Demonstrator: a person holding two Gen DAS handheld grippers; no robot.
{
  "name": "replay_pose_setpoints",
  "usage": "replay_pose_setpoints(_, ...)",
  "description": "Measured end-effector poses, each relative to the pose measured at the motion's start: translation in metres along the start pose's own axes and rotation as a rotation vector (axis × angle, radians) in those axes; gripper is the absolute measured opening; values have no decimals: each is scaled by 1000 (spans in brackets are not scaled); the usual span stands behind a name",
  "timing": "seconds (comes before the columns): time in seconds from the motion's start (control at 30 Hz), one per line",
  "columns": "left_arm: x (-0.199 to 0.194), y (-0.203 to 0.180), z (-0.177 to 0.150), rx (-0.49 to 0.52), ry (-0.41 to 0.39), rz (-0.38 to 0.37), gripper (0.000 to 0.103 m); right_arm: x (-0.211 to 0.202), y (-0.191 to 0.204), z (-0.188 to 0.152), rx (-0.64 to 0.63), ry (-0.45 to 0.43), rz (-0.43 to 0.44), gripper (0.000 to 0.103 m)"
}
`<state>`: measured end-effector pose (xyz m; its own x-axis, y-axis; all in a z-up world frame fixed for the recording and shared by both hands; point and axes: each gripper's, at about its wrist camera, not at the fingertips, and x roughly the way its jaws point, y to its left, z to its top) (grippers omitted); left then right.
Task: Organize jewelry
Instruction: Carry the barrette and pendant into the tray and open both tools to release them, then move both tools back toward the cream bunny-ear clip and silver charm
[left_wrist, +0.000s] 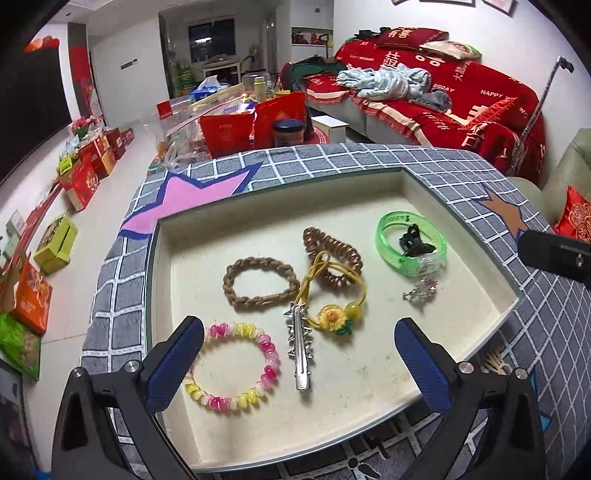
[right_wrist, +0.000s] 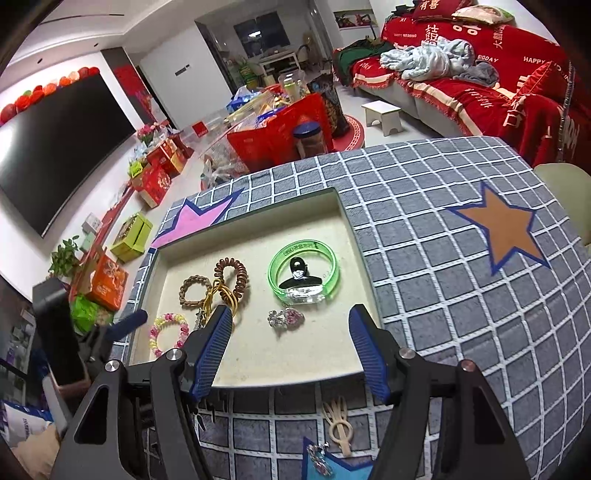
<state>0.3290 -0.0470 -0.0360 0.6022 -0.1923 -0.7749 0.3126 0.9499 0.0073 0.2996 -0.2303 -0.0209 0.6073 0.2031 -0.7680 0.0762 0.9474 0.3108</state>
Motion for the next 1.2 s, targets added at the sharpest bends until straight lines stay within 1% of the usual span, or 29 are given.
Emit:
replay_pose_setpoints(0.13,-6,-2,3,-3,-17,14,103,-4,-5,-5,11,8,-3,70)
replay_pose_setpoints(0.17,-9,-2,3,-4,-30,22,103,-5,-6,-7,12,8,-4,74)
replay_pose_setpoints(0.2,-11,-1,2,-4,-36,29,103,-6,-6,-8,13,11,-4,81)
replay_pose_setpoints(0.43,-24,3,-4,-29,-27,22,103,-13,-13,-24,10,30,-14,82)
replay_pose_setpoints(0.53,-37,3,-12,-26,-40,20,103,-12,-21,-34,16,54,-25,82)
replay_pose_setpoints(0.73,-59,-7,-35,-21,-36,-5,103,-9,-37,-58,-33,105,-109,82)
replay_pose_setpoints(0.77,-62,-9,-40,-23,-34,-12,103,-9,-39,-62,-41,109,-117,81)
replay_pose_setpoints(0.93,-66,-23,-63,-23,-11,-29,103,-7,-47,-76,-74,139,-134,72)
replay_pose_setpoints(1.0,-65,-29,-70,-23,4,-36,103,-4,-48,-80,-77,156,-131,63)
replay_pose_setpoints(1.03,-65,-32,-74,-23,12,-38,103,-1,-48,-82,-79,164,-127,61)
replay_pose_setpoints(1.2,-62,-38,-85,-23,37,-35,103,8,-38,-87,-114,174,-112,60)
